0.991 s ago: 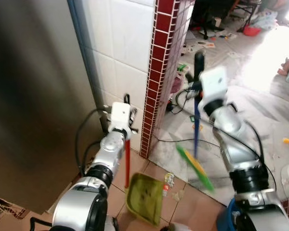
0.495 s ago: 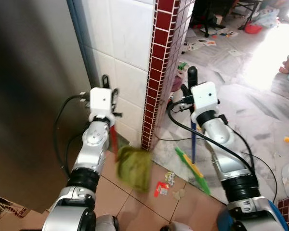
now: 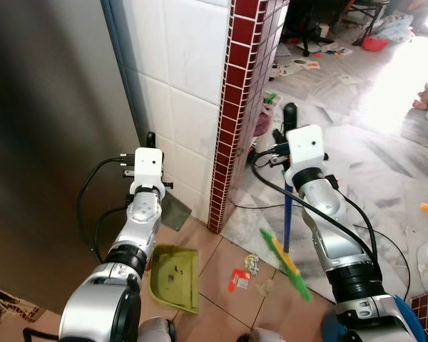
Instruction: Sweep floor
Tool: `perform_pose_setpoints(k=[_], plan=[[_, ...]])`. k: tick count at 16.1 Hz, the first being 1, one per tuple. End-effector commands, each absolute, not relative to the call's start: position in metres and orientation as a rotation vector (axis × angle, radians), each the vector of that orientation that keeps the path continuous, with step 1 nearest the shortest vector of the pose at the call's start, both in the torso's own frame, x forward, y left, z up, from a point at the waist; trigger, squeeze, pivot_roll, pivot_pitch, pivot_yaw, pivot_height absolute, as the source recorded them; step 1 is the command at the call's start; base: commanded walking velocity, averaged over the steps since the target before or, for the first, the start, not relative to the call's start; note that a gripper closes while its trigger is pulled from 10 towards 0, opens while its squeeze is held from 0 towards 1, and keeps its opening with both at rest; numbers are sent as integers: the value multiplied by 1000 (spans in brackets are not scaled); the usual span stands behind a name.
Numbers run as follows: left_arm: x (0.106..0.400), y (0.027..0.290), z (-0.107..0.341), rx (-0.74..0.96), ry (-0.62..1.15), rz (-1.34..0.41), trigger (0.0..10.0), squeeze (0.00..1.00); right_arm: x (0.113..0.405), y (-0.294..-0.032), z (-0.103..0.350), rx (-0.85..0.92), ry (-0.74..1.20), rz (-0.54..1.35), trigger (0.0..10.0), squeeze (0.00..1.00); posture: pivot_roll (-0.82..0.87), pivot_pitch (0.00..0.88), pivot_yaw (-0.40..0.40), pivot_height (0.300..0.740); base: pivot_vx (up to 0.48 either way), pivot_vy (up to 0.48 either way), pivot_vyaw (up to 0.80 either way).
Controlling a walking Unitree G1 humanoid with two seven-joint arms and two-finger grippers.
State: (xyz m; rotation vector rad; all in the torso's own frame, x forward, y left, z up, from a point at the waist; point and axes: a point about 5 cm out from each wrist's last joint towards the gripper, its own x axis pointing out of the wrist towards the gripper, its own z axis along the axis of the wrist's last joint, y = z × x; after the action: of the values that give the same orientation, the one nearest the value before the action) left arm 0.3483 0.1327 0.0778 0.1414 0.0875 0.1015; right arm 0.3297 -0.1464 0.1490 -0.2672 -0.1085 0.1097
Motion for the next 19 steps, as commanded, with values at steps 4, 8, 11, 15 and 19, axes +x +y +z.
perform_pose_setpoints(k=[4, 8, 11, 15, 19], plan=[[347, 129, 72, 63, 121, 143, 10000, 0, 330, -155, 149, -130, -54, 31, 10000, 0, -198, 0, -27, 740, 0, 0, 0], [345, 120, 66, -6, 157, 110, 10000, 0, 332, -148, 149, -59, -24, 24, 10000, 0, -198, 0, -29, 740, 0, 0, 0], [343, 111, 62, -2, 178, 51, 10000, 0, 333, -146, 146, 70, 21, -11, 10000, 0, -204, 0, -28, 740, 0, 0, 0], [342, 109, 60, 3, 197, 34, 10000, 0, 339, -138, 160, 246, 42, -5, 10000, 0, -211, 0, -23, 740, 0, 0, 0], [342, 108, 58, -2, 207, 14, 10000, 0, 343, -118, 206, 223, -114, 173, 10000, 0, -212, 0, -20, 740, 0, 0, 0]])
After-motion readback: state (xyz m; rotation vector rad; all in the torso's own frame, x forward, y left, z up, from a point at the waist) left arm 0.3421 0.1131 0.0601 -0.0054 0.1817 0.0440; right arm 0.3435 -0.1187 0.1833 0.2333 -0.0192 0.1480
